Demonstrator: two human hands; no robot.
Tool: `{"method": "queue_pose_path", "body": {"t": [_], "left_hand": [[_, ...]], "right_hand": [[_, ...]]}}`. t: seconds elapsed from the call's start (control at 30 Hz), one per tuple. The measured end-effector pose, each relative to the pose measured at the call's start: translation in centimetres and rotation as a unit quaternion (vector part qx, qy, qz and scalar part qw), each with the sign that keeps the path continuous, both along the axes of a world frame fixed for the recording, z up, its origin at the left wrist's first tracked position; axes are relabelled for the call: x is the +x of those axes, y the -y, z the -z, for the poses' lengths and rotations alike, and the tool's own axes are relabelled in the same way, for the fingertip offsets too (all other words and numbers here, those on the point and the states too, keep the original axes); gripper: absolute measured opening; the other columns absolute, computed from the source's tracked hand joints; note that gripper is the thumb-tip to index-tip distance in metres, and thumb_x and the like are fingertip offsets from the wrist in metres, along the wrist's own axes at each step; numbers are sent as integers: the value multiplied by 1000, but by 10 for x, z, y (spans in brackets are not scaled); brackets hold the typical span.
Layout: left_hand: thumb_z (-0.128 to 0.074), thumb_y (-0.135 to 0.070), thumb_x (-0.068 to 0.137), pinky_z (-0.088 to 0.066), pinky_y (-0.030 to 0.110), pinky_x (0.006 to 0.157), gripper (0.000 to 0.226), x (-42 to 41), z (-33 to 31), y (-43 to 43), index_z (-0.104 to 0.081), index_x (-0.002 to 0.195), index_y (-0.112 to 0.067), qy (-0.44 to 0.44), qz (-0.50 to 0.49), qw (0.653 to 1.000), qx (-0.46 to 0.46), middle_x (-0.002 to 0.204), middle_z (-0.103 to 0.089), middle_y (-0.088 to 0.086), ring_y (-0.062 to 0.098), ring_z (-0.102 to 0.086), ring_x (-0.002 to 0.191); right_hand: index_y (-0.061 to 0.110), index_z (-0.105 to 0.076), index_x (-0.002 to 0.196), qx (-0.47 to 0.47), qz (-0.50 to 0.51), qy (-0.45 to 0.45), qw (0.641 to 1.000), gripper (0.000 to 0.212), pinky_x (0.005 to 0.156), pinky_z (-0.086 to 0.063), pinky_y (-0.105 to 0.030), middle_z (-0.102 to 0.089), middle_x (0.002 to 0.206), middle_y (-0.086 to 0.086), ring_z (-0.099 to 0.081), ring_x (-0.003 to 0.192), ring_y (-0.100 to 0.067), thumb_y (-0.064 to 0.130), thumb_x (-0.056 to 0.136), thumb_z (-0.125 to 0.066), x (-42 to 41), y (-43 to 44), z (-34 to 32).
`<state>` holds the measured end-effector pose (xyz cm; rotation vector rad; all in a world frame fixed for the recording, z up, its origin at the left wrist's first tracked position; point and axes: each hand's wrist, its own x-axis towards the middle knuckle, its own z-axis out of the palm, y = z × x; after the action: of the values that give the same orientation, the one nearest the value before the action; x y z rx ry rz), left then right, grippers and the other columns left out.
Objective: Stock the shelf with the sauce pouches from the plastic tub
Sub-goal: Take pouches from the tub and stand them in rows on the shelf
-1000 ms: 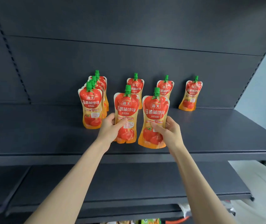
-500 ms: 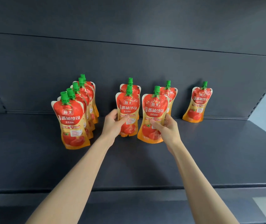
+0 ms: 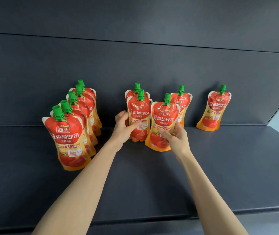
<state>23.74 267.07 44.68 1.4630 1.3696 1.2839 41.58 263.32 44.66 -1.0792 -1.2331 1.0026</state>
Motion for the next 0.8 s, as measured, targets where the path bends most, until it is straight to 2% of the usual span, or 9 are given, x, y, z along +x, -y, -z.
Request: {"method": "queue_pose_path", "body": {"t": [0.07,0.17,0.23,0.37,0.43,0.6,0.8], "left_hand": [[-67,-28,84,-39,15,85,43,-1,0,-3,-51,124,-24,10,20,1000,0,141,-30,-2,9,-38,124],[-70,-29,82,-41,28,95,43,-2,0,-7,-52,121,-28,8,24,1000,-8,140,-30,-3,12,-36,128],[-71,-28,81,-41,28,93,39,-3,-1,-10,-52,115,-32,6,22,1000,-7,140,-32,-2,12,-36,126],[-69,-25,83,-46,20,76,35,-3,-2,-14,-55,114,-28,58,47,997,-25,128,-53,-3,12,-53,113],[-68,-24,84,-49,24,79,38,-1,-2,-17,-54,120,-25,78,46,995,-35,122,-60,-2,14,-57,111],[-66,-22,86,-51,33,87,35,-8,-2,-17,-54,119,-23,76,15,997,-25,117,-61,-2,12,-58,106],[-63,-23,89,-46,28,83,37,-32,-1,-21,-50,123,-22,41,-14,999,-14,124,-55,0,14,-54,111]], "right_hand": [[15,-56,118,4,0,-5,1000,34,73,-56,-19,-69,105,1,-68,94,-10,10,86,-65,-1,-1,1],[15,-56,118,10,-2,-7,1000,33,72,-55,-16,-69,104,3,-68,91,-5,8,87,-64,-2,-2,1],[14,-55,119,13,-1,-7,1000,34,69,-53,-14,-69,104,3,-68,89,-2,7,87,-63,-3,-3,2],[15,-55,118,14,2,-10,1000,32,71,-54,-16,-69,106,1,-68,92,-5,9,87,-63,-5,-6,3],[13,-56,119,13,3,-10,1000,33,71,-54,-16,-69,107,0,-68,93,-6,9,87,-64,-5,-7,4],[14,-56,116,15,2,-6,1000,32,71,-54,-15,-68,108,-2,-67,94,-8,9,86,-65,-9,-12,5],[13,-55,118,15,-15,1,1000,34,79,-56,-22,-68,107,-3,-66,96,-11,9,86,-65,-27,-15,6]]}}
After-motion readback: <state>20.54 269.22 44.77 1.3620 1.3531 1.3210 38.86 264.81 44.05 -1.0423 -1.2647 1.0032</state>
